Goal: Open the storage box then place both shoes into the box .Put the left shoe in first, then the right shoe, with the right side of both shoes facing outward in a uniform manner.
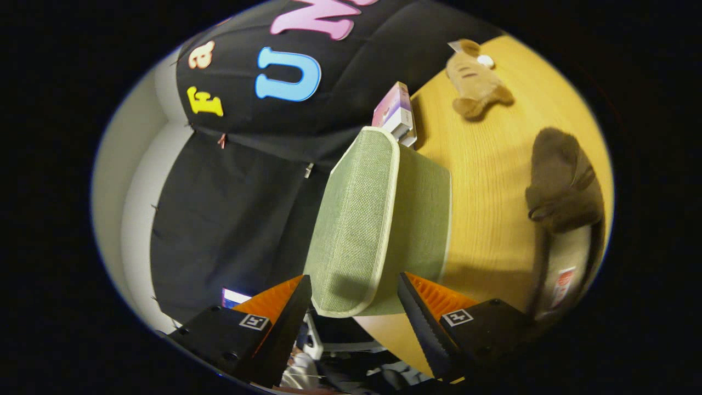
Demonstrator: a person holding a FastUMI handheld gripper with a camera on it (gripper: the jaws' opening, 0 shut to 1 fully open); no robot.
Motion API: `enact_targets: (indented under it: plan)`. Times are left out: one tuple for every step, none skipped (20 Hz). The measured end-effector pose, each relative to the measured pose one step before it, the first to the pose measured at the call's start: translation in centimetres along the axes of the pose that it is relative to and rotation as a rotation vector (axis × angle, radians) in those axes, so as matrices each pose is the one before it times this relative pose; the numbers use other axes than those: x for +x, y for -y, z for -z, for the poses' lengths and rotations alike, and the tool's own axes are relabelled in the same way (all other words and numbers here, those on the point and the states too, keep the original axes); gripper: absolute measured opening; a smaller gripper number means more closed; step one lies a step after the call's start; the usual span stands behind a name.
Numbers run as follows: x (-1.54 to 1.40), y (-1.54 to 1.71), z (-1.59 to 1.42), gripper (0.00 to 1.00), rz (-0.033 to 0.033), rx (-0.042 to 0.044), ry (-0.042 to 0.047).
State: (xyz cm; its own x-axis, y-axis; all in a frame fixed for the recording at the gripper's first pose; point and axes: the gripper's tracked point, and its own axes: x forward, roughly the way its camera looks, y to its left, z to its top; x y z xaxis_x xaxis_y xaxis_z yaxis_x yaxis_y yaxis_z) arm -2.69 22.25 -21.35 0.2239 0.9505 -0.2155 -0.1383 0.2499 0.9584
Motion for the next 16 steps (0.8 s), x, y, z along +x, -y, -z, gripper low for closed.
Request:
enact_targets:
  plan:
    - [0.483,0.058,-0.025,0.98,-0.0315,0.04658,-0.00612]
    - [0.544,0.274,0.331,0.96,-0.01327,0.03781,-0.01595]
    - [0.292,0.381,0.259,0.96,-0.00539,0.02107,-0.01728]
    - [0.321,0.106,0.024,0.96,-0.00565,0.01203,-0.00963]
    - [0.224,0.095,-0.021,0.96,-0.00776,0.01438,-0.00789]
    - [0.123,-0.009,-0.049,0.96,-0.01557,0.01912,-0.0067]
    - [0.188,-0.287,-0.253,0.96,-0.0218,0.0287,-0.00294]
    - [0.286,-0.236,-0.296,0.96,-0.02334,0.03089,-0.00151]
    - [0.276,-0.195,-0.241,0.95,-0.01612,0.03216,-0.0003]
    - [0.129,-0.464,0.153,0.95,-0.02227,0.03048,-0.00676]
    - [-0.006,-0.006,-0.023,0.94,0.00546,0.01477,0.00229]
    - [-0.249,-0.102,-0.165,0.73,-0.00577,0.00873,-0.0042]
    - [-0.078,-0.559,0.13,0.73,-0.01817,0.01513,-0.01058]
    - [-0.241,-1.023,0.153,0.73,-0.02646,0.01542,-0.00648]
    - [-0.228,-1.287,0.133,0.73,-0.02782,0.01389,-0.00327]
    - [-0.485,-1.109,0.214,0.73,-0.02645,0.01459,-0.00077]
